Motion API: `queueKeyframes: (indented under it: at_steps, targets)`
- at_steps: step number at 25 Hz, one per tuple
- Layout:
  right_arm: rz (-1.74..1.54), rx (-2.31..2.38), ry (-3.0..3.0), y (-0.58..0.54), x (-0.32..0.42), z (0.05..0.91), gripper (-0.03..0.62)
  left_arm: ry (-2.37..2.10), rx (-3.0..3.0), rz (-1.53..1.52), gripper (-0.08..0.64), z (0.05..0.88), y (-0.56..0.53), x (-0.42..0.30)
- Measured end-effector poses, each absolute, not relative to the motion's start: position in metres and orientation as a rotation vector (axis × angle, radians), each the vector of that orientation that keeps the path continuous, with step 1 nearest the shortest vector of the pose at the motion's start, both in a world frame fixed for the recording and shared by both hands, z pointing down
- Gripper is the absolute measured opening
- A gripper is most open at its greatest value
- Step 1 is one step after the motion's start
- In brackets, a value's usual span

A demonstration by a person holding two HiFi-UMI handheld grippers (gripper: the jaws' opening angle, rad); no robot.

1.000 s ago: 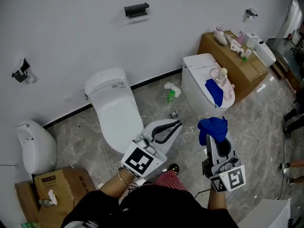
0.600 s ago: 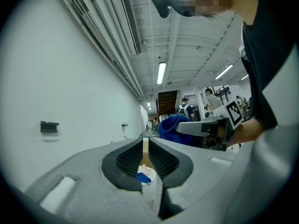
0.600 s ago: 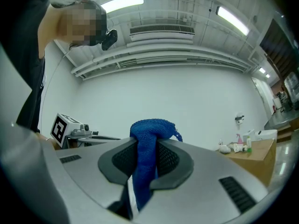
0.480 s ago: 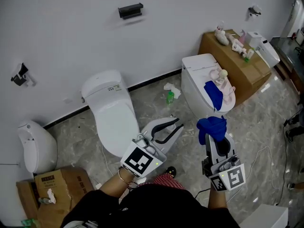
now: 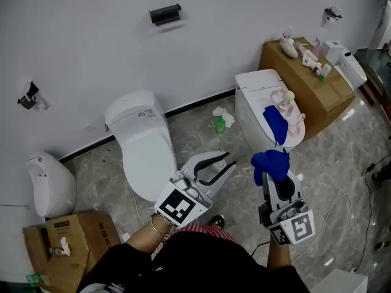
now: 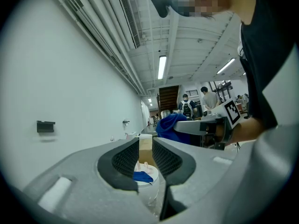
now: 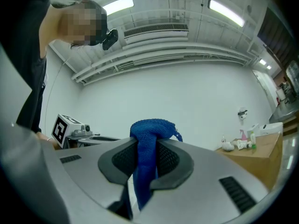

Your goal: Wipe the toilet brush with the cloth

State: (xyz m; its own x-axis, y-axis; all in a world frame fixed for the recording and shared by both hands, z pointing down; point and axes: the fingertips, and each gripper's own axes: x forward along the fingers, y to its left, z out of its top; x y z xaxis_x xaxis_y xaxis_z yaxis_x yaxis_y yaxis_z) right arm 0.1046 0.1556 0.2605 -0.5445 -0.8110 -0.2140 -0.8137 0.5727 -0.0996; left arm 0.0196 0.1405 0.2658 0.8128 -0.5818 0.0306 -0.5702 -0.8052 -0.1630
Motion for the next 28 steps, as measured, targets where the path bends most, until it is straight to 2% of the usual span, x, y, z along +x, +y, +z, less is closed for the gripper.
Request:
queueKeyframes:
  at_steps: [28]
  targets:
    - [-0.124, -1.419, 2.545, 0.076, 0.103, 0.309, 0.071, 0.820, -2.993, -0.317, 0.149, 0.334, 0.042, 0.006]
